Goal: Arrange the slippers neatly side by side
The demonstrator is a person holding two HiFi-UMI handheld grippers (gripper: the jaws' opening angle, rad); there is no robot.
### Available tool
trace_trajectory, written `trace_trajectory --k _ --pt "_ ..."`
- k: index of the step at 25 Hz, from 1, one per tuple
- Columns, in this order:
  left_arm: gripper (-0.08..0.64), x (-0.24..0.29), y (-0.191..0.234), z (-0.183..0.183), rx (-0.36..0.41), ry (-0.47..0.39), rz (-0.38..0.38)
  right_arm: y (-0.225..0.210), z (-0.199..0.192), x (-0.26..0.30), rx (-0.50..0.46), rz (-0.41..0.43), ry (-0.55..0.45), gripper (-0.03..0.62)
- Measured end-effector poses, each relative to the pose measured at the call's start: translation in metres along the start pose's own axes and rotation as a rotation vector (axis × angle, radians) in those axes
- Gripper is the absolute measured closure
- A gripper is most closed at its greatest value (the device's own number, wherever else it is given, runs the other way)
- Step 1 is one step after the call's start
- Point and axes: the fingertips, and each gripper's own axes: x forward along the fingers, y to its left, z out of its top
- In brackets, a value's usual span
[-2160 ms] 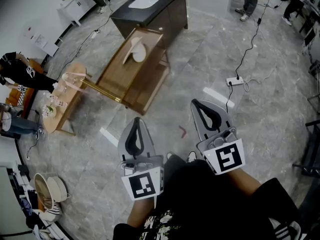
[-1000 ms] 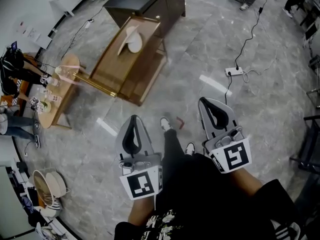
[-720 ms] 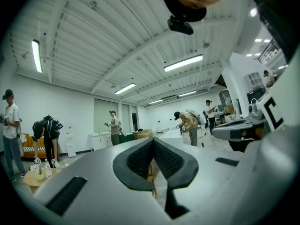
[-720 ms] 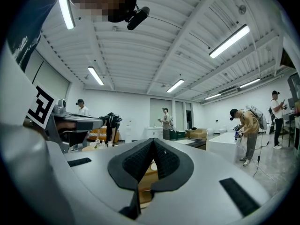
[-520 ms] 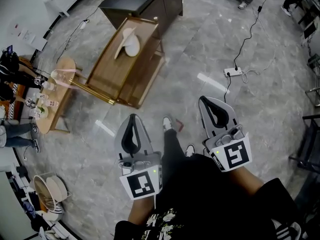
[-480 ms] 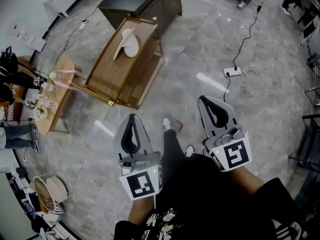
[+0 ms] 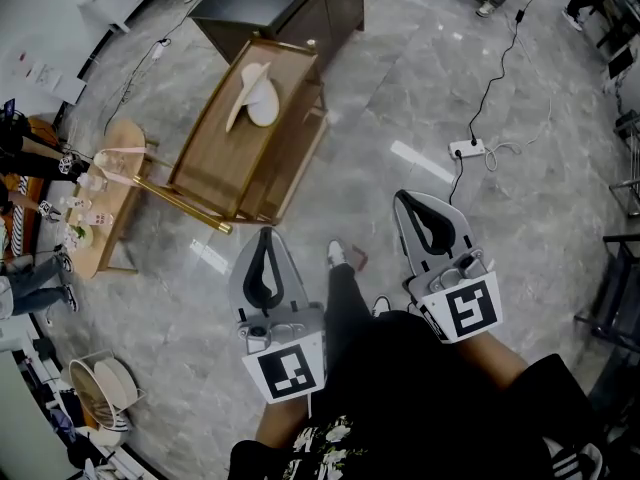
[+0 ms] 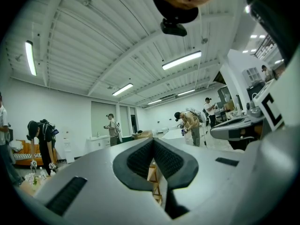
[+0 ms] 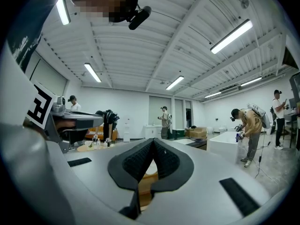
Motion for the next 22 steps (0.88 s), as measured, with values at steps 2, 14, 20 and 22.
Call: trace_trajectory --k 2,14,20,22 --pt "0.56 0.009 0.006 0.002 0.003 0.001 0.003 -0.001 0.002 0.012 0.001 0.005 0.0 0.594" --pt "0.56 0.054 0.054 0.002 -0.022 0.004 -0.006 0.007 0.017 0.078 0.012 0.029 -0.024 0.594" --pt "0.56 0.081 0.084 -0.011 -0.015 0.005 -0.014 0.012 0.018 0.113 -0.002 0.012 -0.027 0.594" --pt "0.56 0.09 0.09 -0.012 -0.009 -0.004 -0.025 0.012 0.018 0.123 -0.006 0.0 -0.029 0.594"
